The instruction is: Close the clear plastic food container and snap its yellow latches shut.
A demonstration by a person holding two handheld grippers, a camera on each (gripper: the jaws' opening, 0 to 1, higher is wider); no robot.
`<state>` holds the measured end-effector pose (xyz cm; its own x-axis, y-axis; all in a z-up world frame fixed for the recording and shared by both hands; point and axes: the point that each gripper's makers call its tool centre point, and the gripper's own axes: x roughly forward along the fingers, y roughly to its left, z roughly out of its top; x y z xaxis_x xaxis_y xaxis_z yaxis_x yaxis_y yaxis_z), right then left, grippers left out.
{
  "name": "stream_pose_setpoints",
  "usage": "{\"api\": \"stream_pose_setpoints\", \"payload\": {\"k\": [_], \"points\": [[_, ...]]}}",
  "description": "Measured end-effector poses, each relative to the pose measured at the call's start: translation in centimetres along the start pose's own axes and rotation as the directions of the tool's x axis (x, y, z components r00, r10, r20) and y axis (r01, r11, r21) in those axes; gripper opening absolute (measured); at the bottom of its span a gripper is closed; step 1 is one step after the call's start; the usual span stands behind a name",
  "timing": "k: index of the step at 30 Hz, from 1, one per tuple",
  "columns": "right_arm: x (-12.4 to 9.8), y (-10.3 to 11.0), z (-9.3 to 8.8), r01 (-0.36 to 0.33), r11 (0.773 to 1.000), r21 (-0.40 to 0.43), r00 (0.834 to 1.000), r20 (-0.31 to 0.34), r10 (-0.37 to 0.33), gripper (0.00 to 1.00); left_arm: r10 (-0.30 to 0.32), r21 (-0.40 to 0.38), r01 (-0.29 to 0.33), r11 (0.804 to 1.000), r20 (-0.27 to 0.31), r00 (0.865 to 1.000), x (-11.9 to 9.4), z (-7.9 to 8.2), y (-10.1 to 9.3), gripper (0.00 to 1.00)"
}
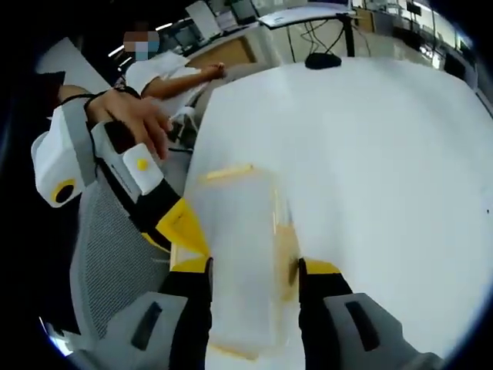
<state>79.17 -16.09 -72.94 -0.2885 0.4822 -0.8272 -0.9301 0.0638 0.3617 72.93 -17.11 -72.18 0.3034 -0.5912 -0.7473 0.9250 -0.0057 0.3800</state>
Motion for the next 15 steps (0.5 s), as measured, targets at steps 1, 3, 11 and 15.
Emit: {"api": "stream_pose_setpoints", "payload": {"k": [1, 3, 11, 15], "points": [[-0.01, 0.02, 0.01, 0.0, 1.0, -0.001, 1.0, -0.002, 0.0, 0.41, -0.004, 0.002, 0.004, 1.0, -0.002, 1.0, -0.03, 0.04, 0.04, 0.27], [0.04, 0.02, 0.0, 0.003, 1.0, -0.003, 1.0, -0.009, -0.003, 0.41, -0.015, 0.017, 0.015, 1.0, -0.01, 1.0, 0.04, 0.09, 0.04, 0.27], [0.22, 0.07, -0.08, -0.001, 1.0, 0.007, 1.0, -0.023, 0.001, 0.4, -0.032, 0.026, 0.032, 0.999, -0.008, 0.999, 0.4, 0.52, -0.03, 0.27], [0.3, 0.18, -0.07, -0.002, 1.0, 0.017, 0.999, -0.052, 0.003, 0.38, -0.024, 0.021, 0.024, 0.999, -0.008, 1.0, 0.4, 0.48, -0.01, 0.25]]}}
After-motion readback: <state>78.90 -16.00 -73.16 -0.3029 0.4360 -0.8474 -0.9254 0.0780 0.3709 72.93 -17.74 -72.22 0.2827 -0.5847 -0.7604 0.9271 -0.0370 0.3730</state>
